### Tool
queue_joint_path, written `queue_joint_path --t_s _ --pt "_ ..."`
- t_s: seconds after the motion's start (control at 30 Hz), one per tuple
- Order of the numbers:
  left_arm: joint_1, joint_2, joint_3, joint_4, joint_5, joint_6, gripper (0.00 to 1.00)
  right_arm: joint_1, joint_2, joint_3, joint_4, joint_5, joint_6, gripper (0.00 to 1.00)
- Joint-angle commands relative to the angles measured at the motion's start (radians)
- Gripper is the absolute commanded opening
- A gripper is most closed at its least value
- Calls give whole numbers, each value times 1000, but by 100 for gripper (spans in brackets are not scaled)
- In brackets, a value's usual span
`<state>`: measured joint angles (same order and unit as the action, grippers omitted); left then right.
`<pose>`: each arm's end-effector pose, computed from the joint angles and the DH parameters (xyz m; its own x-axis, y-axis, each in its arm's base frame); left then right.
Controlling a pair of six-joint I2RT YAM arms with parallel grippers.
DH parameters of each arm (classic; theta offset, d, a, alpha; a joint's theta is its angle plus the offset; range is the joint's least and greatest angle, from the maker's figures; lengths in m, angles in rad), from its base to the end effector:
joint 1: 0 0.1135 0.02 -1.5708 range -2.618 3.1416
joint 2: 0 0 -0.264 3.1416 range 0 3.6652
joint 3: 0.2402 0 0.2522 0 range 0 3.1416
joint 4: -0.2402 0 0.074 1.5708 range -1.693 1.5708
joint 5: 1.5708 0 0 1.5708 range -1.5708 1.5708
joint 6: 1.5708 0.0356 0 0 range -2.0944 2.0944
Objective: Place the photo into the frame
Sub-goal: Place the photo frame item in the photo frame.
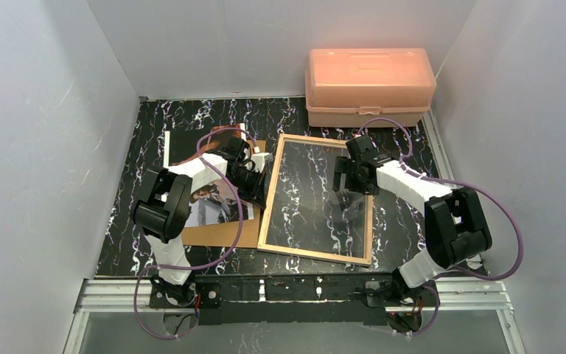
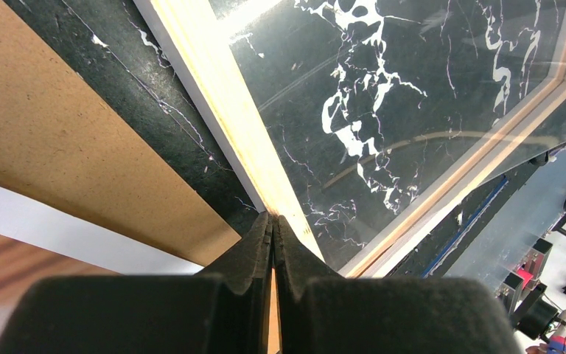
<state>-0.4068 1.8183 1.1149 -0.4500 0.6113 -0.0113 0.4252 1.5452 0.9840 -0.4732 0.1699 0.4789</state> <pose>0.3153 -0.1581 0.1625 -0.8456 0.3542 -0.3994 0.5282 0.6640 -0.5292 0.2833 0.1217 0.2041 -0.8460 0.1155 -0.5205 0.0699 0.9919 0.1065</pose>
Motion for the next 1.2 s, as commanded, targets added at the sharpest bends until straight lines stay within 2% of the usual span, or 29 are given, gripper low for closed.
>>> queue_joint_path --t_s 0.0,1.07,1.17 --pt "-7 2 14 -14 39 7 0 9 10 30 -19 41 -26 99" --pt "-7 10 16 -25 48 7 0 11 21 60 -49 101 -90 99" --pt "-6 9 19 -28 47 7 0 11 5 53 -44 86 -87 95"
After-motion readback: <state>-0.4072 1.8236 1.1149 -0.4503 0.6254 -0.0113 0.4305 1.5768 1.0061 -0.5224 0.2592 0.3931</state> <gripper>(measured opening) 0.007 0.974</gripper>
